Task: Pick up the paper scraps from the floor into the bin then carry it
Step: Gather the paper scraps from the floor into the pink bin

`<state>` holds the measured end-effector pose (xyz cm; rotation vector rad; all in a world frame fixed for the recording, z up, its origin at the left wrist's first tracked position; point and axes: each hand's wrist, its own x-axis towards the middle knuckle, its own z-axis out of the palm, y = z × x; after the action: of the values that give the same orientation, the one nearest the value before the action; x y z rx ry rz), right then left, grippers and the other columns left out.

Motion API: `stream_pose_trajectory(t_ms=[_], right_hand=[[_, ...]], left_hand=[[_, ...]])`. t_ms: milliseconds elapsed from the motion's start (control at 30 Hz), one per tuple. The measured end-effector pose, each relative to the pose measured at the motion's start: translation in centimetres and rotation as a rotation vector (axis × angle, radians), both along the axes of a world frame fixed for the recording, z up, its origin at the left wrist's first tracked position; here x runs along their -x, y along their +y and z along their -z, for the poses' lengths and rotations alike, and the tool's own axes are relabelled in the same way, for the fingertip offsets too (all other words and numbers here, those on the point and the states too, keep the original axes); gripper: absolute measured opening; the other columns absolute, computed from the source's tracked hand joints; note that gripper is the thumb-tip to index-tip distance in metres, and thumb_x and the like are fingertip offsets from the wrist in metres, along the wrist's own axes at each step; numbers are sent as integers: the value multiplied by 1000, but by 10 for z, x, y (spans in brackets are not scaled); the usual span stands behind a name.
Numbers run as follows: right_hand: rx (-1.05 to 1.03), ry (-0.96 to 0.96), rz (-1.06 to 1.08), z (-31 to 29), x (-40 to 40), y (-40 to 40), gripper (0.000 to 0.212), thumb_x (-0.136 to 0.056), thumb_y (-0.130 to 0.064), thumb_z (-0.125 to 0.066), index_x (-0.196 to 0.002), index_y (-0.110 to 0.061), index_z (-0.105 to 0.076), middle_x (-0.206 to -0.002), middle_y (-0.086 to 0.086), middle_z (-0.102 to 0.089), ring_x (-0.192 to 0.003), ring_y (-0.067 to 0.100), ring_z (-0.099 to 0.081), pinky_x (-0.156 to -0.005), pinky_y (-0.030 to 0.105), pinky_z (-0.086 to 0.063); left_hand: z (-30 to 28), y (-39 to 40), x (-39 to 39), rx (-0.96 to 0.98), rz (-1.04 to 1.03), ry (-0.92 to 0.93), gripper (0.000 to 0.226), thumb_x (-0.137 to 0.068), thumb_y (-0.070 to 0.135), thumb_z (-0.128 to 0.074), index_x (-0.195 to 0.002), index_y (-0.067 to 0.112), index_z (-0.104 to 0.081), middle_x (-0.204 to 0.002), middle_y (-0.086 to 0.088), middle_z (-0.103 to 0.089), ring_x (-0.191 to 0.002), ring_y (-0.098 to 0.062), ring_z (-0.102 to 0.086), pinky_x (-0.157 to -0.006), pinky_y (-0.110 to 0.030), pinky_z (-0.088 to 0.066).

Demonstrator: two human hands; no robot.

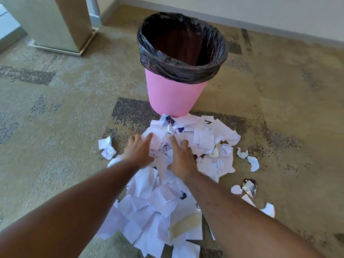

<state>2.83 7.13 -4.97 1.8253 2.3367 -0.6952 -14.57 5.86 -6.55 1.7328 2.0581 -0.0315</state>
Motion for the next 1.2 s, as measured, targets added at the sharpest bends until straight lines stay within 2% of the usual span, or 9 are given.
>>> stream_pose_trajectory(t_ms=[133,200,400,567,733,900,1033,1133,1200], right_hand=[[-26,141,28,-1,11,-12,77,-86,-4,-69,-148,-27,-30,-128,9,-37,-109,32,-60,-86,40,-49],[-6,211,85,-2,16,-15,75,-88,-5,-65,-151,-25,-30,-130,10,-41,-110,32,-62,-90,39,-49],[-56,315,183,-16,21,-18,67,-94,-10,-60,-152,-29,-33,-127,12,-53,-116,33,-59,-93,42,-50],[-145,313,213,-29,19,-17,45,-95,-7,-58,-136,-22,-50,-115,10,-63,-108,31,-63,-86,38,-51],[-170,315,233,-42,14,-15,41,-93,-4,-61,-132,-14,-58,-115,9,-67,-109,28,-64,-86,34,-52],[-225,379,256,-62,11,-14,41,-94,-1,-59,-133,-12,-60,-124,8,-67,-115,26,-64,-93,34,-55],[-302,448,297,-83,11,-12,32,-95,-3,-61,-125,-14,-65,-122,4,-69,-111,23,-65,-91,34,-56],[-353,510,295,-102,12,-12,31,-95,-2,-60,-123,-13,-66,-118,4,-69,-106,24,-65,-86,33,-54],[-408,561,290,-116,12,-9,33,-92,0,-57,-121,-13,-67,-115,5,-68,-103,27,-63,-83,34,-52]], left_hand=[[-2,-6,-12,-138,12,-59,66,-87,9,-58,-148,23,-37,-121,-16,-49,-116,-37,-44,-97,-43,-43],[-5,-7,-15,-182,-16,-130,62,-86,-1,-48,-143,21,-46,-115,-17,-53,-112,-38,-48,-94,-41,-41],[-23,-5,-19,-279,-42,-215,57,-81,-5,-48,-130,22,-61,-100,-16,-72,-93,-39,-66,-73,-36,-46],[-39,-7,-22,-235,-43,-171,53,-82,-7,-44,-125,19,-61,-97,-17,-72,-92,-40,-65,-66,-32,-38],[-52,-11,-16,-220,-21,-164,68,-78,-8,-38,-133,27,-59,-86,-15,-70,-71,-35,-61,-58,-33,-43],[-72,-12,-12,-321,40,-134,59,-78,-8,-41,-125,21,-61,-88,-12,-66,-74,-36,-62,-62,-41,-51],[-95,-14,-14,-433,73,-112,55,-81,-9,-45,-125,18,-63,-91,-10,-61,-72,-35,-61,-56,-39,-46],[-116,-16,-19,-505,82,-137,50,-82,-8,-53,-124,17,-66,-106,-9,-59,-76,-38,-63,-57,-34,-39],[-131,-14,-21,-559,74,-147,47,-81,-8,-57,-116,21,-66,-112,-2,-53,-72,-36,-62,-55,-36,-45]])
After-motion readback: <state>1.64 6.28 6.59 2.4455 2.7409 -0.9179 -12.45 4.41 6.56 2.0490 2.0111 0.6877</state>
